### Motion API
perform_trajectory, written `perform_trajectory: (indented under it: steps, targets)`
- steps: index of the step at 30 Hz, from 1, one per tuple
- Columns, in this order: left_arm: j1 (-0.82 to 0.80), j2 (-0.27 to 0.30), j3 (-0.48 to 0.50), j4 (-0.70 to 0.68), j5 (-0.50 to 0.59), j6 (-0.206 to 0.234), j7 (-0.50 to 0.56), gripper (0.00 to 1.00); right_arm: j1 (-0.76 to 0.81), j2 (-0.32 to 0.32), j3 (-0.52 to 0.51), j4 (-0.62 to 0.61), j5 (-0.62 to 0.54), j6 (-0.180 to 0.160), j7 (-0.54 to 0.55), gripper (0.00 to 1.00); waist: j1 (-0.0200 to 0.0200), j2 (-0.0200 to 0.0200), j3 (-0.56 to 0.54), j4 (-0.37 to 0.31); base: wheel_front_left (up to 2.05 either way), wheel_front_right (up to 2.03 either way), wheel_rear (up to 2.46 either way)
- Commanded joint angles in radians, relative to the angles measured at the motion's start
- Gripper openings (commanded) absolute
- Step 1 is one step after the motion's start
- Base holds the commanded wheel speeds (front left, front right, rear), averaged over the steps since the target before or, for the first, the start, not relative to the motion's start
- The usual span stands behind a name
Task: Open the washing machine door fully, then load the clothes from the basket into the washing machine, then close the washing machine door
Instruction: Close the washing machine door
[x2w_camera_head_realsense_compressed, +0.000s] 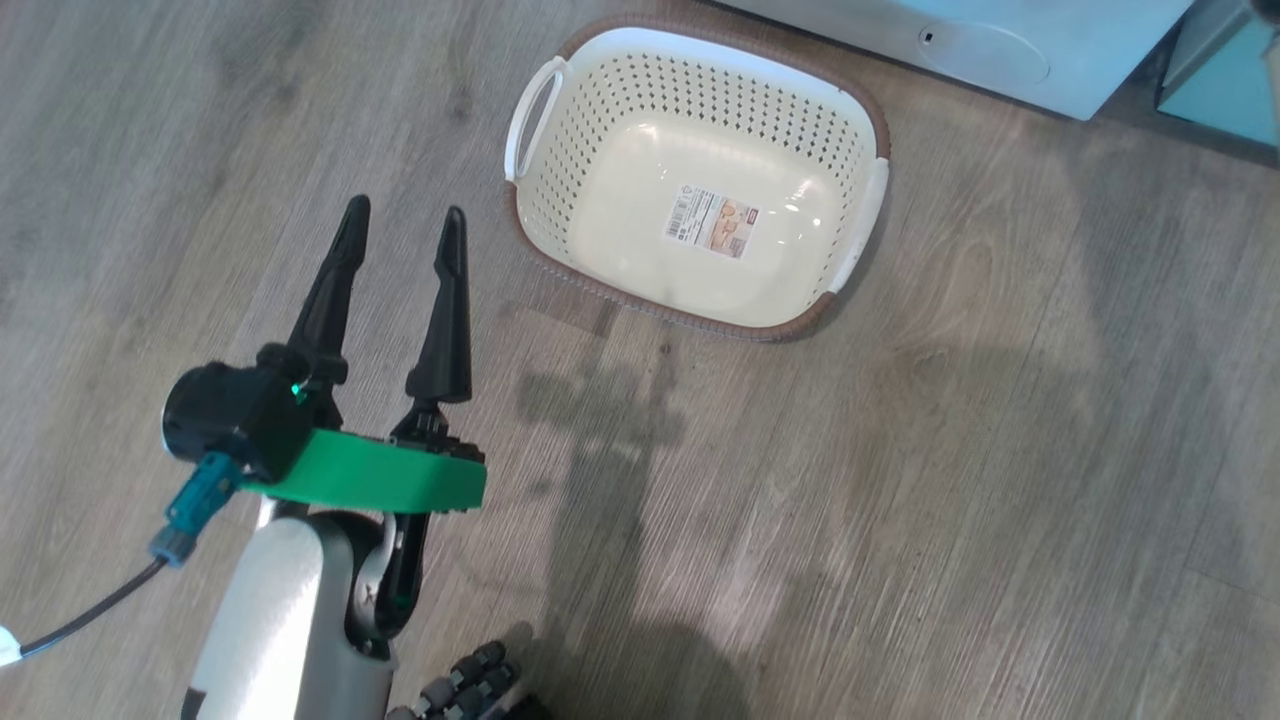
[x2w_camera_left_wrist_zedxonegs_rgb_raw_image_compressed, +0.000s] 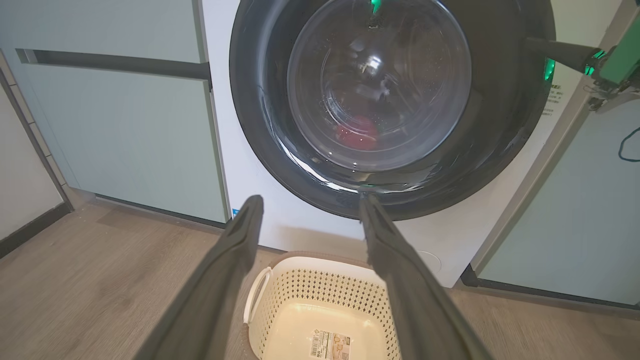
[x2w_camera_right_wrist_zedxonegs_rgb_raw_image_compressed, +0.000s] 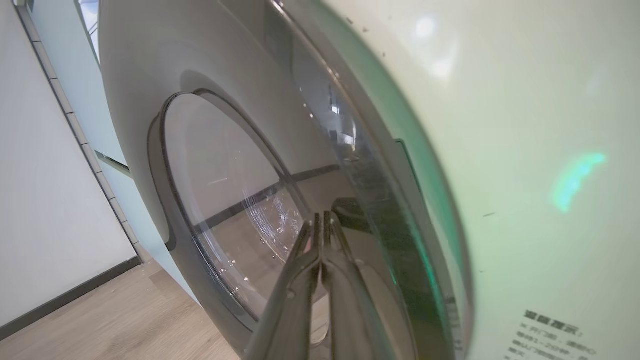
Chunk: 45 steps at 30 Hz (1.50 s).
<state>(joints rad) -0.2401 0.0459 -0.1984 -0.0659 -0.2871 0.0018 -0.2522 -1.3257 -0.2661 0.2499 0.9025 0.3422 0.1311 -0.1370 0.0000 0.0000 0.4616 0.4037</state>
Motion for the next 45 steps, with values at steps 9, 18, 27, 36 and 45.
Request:
perform_trajectory:
  steps: [9,18,27,36,45]
  targets:
    - [-0.038,0.006,0.033,-0.012,0.015,-0.018,-0.009,1.00,-0.116,0.008,-0.009,0.061,-0.028,0.000,-0.047,0.00,0.0000,0.0000,0.020,0.000,0.00,0.00,0.00]
    - [-0.022,0.005,0.044,0.011,0.038,-0.020,-0.009,1.00,-0.026,0.051,0.062,0.045,0.050,0.000,-0.093,0.00,0.0000,0.0000,-0.038,-0.047,0.00,0.00,0.00]
    - [0.016,0.026,0.072,0.025,0.058,-0.022,-0.009,1.00,0.180,0.034,0.101,-0.126,0.189,0.000,-0.120,0.00,0.0000,0.0000,-0.111,-0.134,0.00,0.00,0.00]
    - [0.050,0.059,0.089,0.005,0.057,-0.013,0.011,1.00,0.459,0.045,0.006,-0.349,0.175,0.000,-0.124,1.00,0.0000,0.0000,-0.172,-0.222,0.00,0.00,0.00]
    - [0.107,0.087,0.093,-0.022,0.061,0.002,0.052,1.00,0.731,0.084,-0.078,-0.496,0.111,0.000,-0.124,1.00,0.0000,0.0000,-0.249,-0.299,0.00,0.00,0.00]
